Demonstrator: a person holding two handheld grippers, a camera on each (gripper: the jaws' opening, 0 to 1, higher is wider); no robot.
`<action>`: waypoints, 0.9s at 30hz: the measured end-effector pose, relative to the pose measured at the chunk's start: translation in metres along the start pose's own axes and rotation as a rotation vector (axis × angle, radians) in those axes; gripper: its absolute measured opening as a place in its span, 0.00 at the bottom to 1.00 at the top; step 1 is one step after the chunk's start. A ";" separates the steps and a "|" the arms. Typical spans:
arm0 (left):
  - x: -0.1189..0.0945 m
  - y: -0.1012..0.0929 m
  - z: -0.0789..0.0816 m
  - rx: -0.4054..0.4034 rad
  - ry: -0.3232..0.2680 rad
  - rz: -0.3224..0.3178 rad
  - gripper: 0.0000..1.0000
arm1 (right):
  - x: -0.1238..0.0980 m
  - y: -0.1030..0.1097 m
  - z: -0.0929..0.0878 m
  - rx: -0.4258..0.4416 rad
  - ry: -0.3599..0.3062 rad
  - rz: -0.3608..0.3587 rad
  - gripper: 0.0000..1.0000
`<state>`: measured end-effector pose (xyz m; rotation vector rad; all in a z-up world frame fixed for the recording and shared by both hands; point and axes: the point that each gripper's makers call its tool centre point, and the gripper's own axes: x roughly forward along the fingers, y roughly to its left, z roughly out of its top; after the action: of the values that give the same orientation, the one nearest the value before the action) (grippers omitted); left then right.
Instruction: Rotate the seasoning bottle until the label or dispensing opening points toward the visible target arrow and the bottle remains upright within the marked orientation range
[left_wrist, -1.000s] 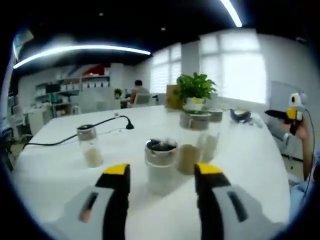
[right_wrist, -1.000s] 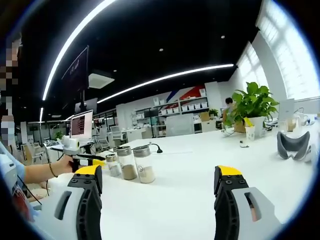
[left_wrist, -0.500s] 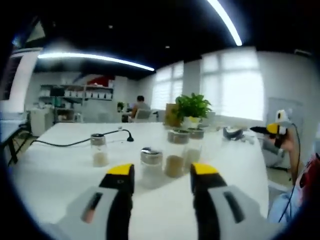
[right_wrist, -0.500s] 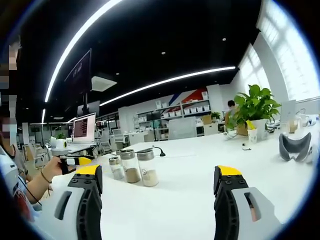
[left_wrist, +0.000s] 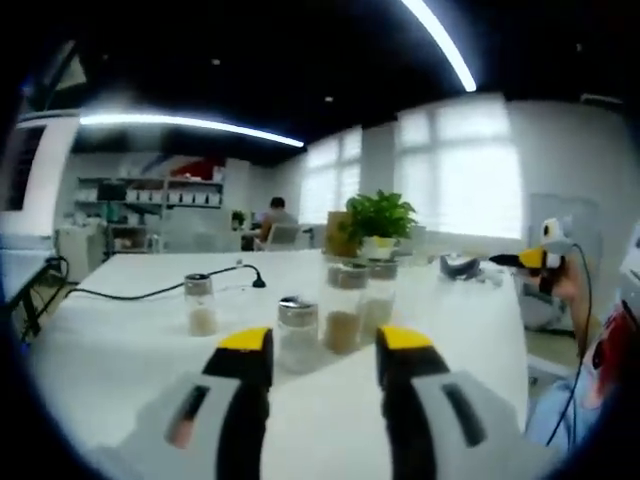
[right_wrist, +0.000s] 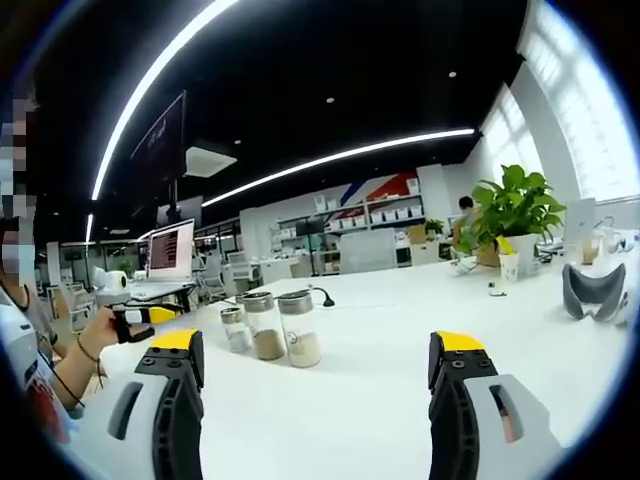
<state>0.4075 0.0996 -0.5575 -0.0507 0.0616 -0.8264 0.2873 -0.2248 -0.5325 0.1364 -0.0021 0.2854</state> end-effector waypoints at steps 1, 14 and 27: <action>-0.001 0.001 0.001 -0.007 -0.003 -0.002 0.43 | 0.000 -0.001 -0.001 0.003 0.004 -0.002 0.97; 0.007 0.025 0.017 0.045 -0.031 0.106 0.46 | 0.002 0.000 -0.002 0.007 0.014 -0.008 0.97; 0.052 0.104 0.020 0.044 0.021 0.301 0.51 | 0.001 -0.009 -0.009 0.004 0.034 -0.034 0.97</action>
<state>0.5208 0.1321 -0.5465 0.0092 0.0687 -0.5274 0.2905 -0.2316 -0.5422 0.1352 0.0347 0.2535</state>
